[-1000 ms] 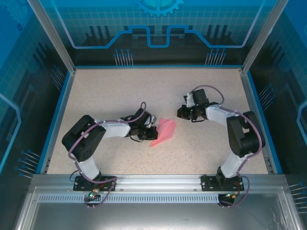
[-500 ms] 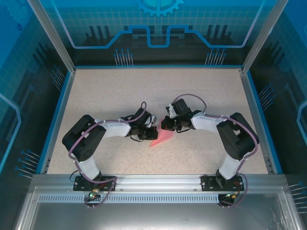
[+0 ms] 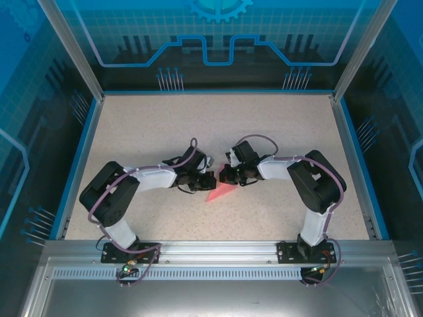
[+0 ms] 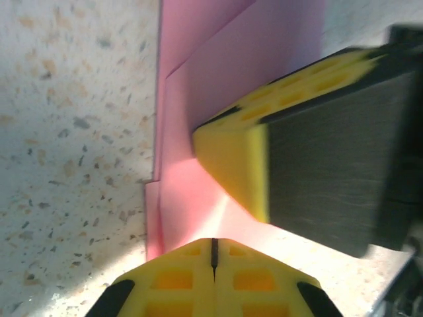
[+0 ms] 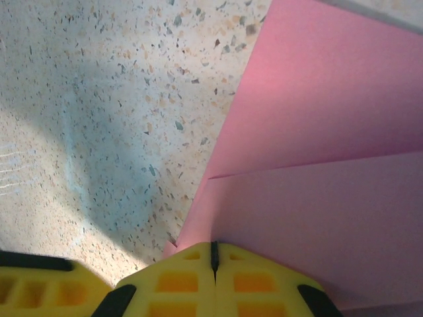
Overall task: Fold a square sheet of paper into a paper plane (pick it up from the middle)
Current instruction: Fourth fold the wing at the center of the table.
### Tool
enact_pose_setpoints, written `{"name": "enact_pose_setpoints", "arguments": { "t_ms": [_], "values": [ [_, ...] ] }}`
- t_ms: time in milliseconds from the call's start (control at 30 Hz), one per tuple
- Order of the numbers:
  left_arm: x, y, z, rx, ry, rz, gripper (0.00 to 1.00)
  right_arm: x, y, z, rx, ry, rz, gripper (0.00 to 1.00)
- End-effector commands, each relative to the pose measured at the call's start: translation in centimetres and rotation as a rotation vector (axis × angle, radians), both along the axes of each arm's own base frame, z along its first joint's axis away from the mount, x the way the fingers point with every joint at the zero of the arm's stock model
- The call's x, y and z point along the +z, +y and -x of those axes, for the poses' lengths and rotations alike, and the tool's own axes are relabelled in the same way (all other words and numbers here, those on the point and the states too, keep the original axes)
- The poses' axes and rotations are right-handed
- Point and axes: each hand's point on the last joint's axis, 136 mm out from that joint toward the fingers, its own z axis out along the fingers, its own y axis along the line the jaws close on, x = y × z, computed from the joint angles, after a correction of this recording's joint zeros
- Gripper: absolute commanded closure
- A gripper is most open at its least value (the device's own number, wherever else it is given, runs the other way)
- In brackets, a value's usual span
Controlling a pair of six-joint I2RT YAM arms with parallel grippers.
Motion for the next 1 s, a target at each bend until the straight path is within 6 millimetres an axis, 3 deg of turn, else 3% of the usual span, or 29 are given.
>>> {"name": "enact_pose_setpoints", "arguments": {
  "t_ms": [0, 100, 367, 967],
  "values": [
    [3.8, -0.7, -1.1, 0.034, -0.023, 0.09, 0.9, -3.2, -1.6, 1.7, -0.009, 0.071, 0.101, 0.98],
    [3.7, -1.0, -0.8, 0.032, 0.001, 0.113, 0.89, -3.5, -1.9, 1.6, -0.014, 0.073, 0.118, 0.98],
    [0.7, -1.0, 1.5, 0.025, 0.144, 0.134, 0.94, -3.9, -1.9, 1.6, -0.015, 0.088, 0.124, 0.99],
    [-4.1, 1.3, 4.4, 0.044, 0.26, 0.015, 0.97, -4.2, -2.4, 2.1, -0.016, 0.11, 0.148, 0.99]
  ]
}}
